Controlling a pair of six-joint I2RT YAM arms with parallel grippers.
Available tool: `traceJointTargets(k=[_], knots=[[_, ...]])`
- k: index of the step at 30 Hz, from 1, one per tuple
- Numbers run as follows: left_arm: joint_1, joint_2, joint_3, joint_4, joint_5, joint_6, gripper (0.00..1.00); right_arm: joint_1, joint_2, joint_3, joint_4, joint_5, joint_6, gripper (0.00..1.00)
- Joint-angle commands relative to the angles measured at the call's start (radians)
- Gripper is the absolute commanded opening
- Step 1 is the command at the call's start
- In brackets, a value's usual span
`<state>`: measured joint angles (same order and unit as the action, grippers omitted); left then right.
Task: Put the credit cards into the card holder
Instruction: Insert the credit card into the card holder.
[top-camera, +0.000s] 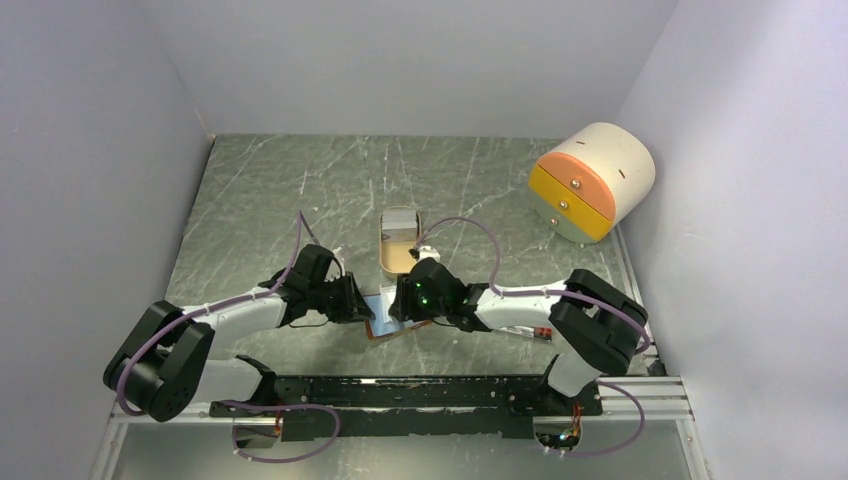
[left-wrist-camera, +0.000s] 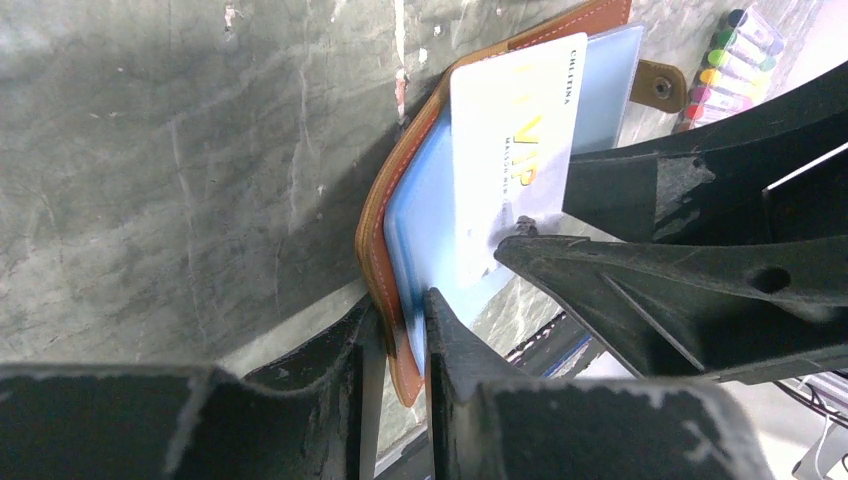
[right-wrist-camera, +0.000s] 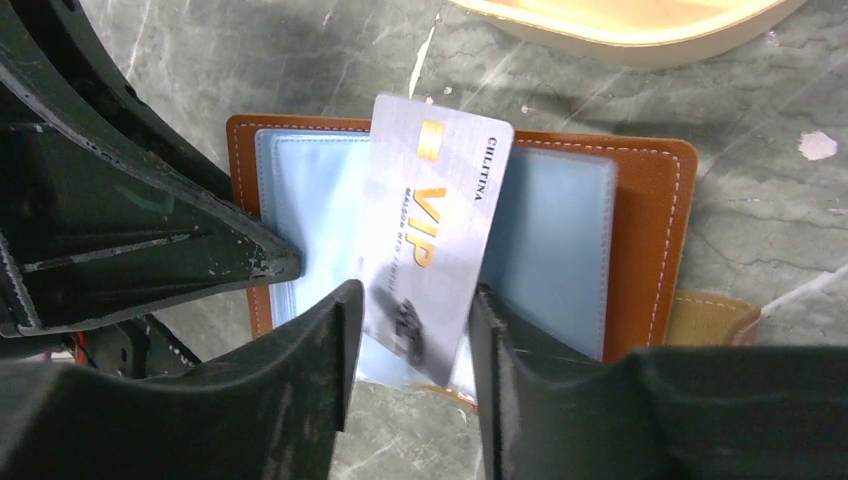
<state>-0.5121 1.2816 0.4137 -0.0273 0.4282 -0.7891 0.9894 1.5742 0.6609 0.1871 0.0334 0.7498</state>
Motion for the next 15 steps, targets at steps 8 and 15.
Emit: traceJointTargets(k=[8, 15], knots=[[0.006, 0.008, 0.003, 0.020, -0.003, 0.025, 0.24, -0.006, -0.012, -0.044, 0.033, -0.047, -0.015, 0.35], [0.006, 0.010, 0.011, 0.004, -0.023, 0.037, 0.24, -0.017, -0.028, -0.090, 0.073, -0.091, -0.024, 0.31]])
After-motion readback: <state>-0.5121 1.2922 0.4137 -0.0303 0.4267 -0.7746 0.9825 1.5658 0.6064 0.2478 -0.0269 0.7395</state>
